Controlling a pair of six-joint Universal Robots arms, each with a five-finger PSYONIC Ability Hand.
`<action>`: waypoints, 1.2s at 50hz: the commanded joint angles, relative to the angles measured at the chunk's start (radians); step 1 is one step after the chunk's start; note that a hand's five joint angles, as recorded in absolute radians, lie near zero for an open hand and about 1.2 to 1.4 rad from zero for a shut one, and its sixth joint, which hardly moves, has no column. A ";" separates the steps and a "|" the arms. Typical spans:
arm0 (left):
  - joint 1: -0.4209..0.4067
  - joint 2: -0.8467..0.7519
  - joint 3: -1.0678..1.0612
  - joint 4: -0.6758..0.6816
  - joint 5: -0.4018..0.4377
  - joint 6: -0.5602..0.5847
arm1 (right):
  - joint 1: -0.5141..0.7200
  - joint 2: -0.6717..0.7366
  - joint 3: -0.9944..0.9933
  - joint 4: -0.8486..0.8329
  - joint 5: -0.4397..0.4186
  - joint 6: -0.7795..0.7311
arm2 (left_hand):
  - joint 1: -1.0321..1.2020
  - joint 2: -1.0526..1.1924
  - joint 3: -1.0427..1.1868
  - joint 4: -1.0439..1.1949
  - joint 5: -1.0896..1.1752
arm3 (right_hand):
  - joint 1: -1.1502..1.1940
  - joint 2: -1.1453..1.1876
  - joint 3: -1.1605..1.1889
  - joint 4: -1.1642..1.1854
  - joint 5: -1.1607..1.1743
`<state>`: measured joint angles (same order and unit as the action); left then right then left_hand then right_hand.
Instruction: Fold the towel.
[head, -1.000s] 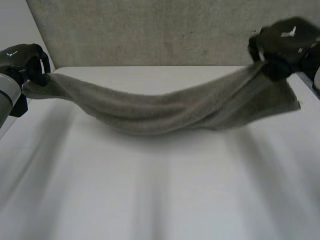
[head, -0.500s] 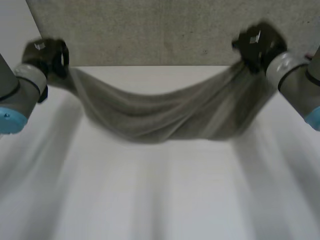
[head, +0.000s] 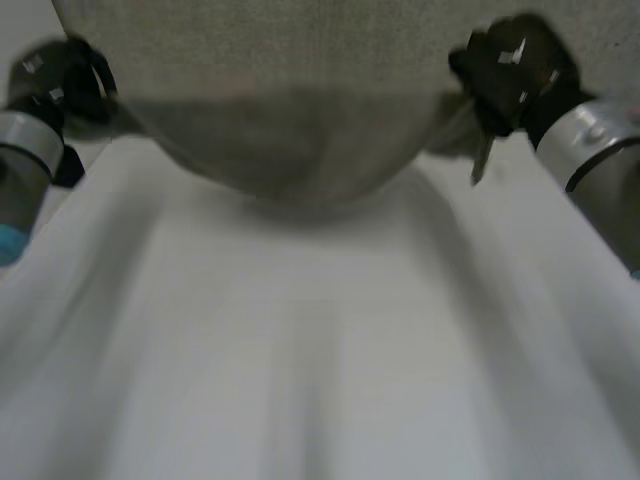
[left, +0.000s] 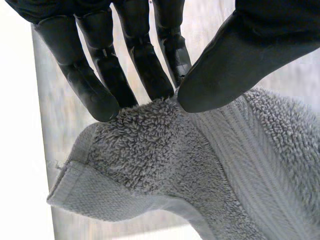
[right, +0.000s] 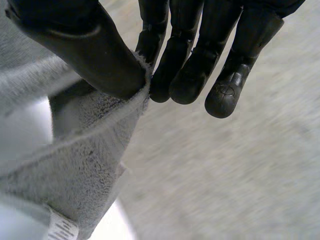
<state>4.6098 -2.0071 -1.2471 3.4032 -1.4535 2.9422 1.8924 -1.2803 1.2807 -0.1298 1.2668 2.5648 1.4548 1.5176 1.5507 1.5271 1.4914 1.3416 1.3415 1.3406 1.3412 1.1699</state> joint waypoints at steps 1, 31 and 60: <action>-0.003 -0.070 -0.124 -0.048 0.045 0.181 | 0.011 0.148 0.080 0.226 0.002 -0.170 | -0.059 -0.121 -0.154 -0.131 -0.270 | 0.055 0.055 0.056 0.055 0.052; 0.119 0.211 -0.284 -0.219 0.153 0.209 | -0.072 -0.283 0.336 0.452 -0.030 -0.293 | -0.059 -0.121 -0.154 -0.131 -0.270 | 0.055 0.055 0.056 0.055 0.052; 0.147 0.105 -0.348 -0.222 0.289 0.140 | -0.289 -0.361 0.358 0.842 -0.325 -0.525 | -0.059 -0.121 -0.154 -0.131 -0.270 | -0.762 -0.762 -0.761 -0.761 -0.764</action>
<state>4.7670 -1.8275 -1.6405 3.1814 -1.1395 3.0647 1.5892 -1.7059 1.7397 0.6757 0.9637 2.0062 1.4538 1.5202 1.5510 1.5272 1.4914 0.8849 0.9002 0.8965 0.8969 0.7096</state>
